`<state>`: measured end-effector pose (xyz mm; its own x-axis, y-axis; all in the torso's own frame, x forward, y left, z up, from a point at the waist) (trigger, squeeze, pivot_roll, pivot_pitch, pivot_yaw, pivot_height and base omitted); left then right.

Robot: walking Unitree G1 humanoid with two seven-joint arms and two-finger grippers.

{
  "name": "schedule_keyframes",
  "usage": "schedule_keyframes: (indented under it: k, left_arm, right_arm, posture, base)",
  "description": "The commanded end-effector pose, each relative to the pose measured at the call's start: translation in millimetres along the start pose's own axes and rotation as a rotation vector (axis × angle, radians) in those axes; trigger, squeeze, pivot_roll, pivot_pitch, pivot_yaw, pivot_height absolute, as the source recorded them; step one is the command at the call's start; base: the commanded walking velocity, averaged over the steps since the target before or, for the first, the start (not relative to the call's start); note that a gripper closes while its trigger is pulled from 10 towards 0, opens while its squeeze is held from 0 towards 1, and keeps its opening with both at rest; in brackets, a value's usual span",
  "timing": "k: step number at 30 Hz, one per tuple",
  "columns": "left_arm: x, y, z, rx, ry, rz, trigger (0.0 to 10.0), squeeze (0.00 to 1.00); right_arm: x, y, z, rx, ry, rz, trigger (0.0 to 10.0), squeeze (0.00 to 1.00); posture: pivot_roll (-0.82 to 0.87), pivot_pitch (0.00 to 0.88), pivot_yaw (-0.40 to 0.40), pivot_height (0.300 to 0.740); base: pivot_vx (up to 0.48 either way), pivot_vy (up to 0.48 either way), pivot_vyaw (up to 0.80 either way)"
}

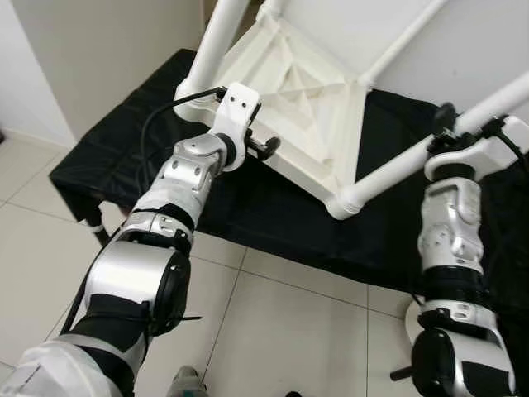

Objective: Building children table

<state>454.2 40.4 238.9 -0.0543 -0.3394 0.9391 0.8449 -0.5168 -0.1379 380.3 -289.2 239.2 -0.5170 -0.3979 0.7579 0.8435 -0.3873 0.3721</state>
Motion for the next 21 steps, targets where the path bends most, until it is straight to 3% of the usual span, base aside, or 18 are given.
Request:
schedule_keyframes:
  k: [1,3,5,7,8,11,13,21]
  left_arm:
    - [-41.4,-21.7,59.9,0.518,-0.031,0.181,10.0,0.0]
    - [-35.7,-21.1,62.5,0.527,-0.029,0.169,10.0,0.0]
    - [2.8,-16.5,65.4,0.522,-0.016,0.083,10.0,0.0]
    - [13.7,-15.7,65.9,0.52,-0.011,0.059,10.0,0.0]
    - [41.1,-13.5,63.8,0.502,-0.021,0.001,10.0,0.0]
    - [91.7,-10.3,51.7,0.441,-0.014,-0.107,10.0,0.0]
    - [111.6,-9.0,43.0,0.414,0.019,-0.147,10.0,0.0]
    - [129.5,-3.9,24.6,0.343,0.02,-0.192,10.0,0.0]
  right_arm:
    - [-57.3,-77.6,-147.6,-0.505,-0.098,0.281,0.0,0.0]
    - [-55.9,-80.3,-154.3,-0.525,-0.092,0.28,0.0,0.0]
    - [-61.5,-85.2,-159.9,-0.548,-0.051,0.299,0.0,0.0]
    - [-63.1,-86.5,-161.4,-0.554,-0.038,0.304,0.0,0.0]
    - [-71.3,-88.2,-159.6,-0.563,0.027,0.321,0.0,0.0]
    - [-89.1,-87.3,-149.7,-0.572,0.219,0.351,0.0,0.0]
    - [-96.0,-83.2,-143.1,-0.567,0.289,0.369,0.0,0.0]
    - [-119.7,-80.6,-122.1,-0.522,0.327,0.475,0.0,0.0]
  posture:
    - [-0.03,0.241,0.016,0.74]
    - [-0.03,0.241,0.016,0.74]
    - [-0.01,0.246,0.021,0.74]
    - [-0.01,0.246,0.021,0.74]
    - [0.0,0.246,0.022,0.74]
    - [0.0,0.246,0.022,0.74]
    - [0.01,0.248,0.029,0.74]
    - [0.01,0.247,0.041,0.74]
  base:
    - [0.0,0.0,0.0]
    - [0.0,0.0,0.0]
    - [0.0,0.0,0.0]
    - [0.0,0.0,0.0]
    - [0.0,0.0,0.0]
    - [0.0,0.0,0.0]
    - [0.0,0.0,0.0]
    - [0.0,0.0,0.0]
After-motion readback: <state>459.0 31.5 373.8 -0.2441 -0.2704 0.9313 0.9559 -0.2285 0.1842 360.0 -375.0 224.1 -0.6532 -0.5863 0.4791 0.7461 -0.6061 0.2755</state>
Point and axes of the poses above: a point about 5 cm out from each wrist's last joint towards the gripper, its own y axis pointing out of the wrist towards the gripper, its own x axis along the axis of the wrist's last joint, z = x × y, the point moved 5 cm from there along y, pointing out of the wrist towards the gripper, and after that the axes turned 7 degrees about y, right-handed, at the moved point
